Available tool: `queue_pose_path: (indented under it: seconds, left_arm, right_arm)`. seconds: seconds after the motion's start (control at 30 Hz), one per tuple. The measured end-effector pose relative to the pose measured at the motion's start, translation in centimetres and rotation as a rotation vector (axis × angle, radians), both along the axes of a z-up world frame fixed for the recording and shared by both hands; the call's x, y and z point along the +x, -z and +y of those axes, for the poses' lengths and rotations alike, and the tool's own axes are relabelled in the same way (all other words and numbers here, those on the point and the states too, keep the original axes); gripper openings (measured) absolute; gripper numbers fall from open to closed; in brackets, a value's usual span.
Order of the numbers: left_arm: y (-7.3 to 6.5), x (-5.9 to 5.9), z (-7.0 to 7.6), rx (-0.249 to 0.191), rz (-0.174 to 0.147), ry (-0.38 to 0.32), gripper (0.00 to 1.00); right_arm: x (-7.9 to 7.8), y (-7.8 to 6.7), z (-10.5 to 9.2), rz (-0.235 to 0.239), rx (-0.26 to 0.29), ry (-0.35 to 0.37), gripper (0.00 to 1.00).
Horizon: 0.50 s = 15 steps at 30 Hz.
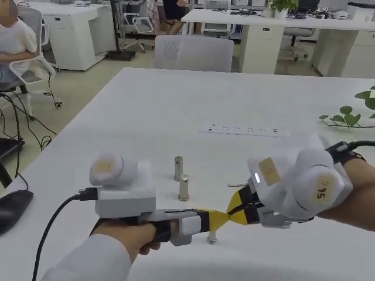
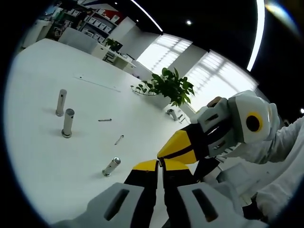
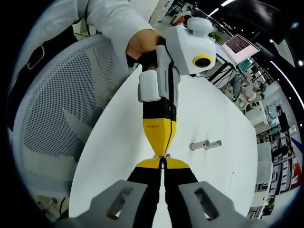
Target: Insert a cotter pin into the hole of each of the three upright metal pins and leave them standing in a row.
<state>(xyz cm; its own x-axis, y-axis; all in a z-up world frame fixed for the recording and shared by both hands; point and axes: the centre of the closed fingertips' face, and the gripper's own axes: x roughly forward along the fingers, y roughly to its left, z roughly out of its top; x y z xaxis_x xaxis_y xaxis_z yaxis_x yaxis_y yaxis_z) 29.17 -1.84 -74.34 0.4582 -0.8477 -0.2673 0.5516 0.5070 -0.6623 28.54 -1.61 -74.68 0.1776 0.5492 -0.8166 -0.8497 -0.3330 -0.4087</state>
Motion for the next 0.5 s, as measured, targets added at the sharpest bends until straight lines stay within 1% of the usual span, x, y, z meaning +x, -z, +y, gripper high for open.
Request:
queue_pose_path:
  seconds: [0.17,0.27,0.5]
  left_arm:
    - [0.1,-0.01,0.08,-0.003,0.015,-0.002,0.01]
    - [0.23,0.01,0.15,-0.013,0.033,-0.006,0.01]
    - [0.32,-0.1,0.22,-0.005,0.037,-0.003,0.0]
  right_arm:
    - [-0.02,0.04,0.02,-0.004,0.001,-0.005,0.02]
    - [-0.06,0.1,0.06,-0.007,0.0,-0.009,0.02]
    - [-0.12,0.21,0.13,-0.022,-0.005,-0.023,0.03]
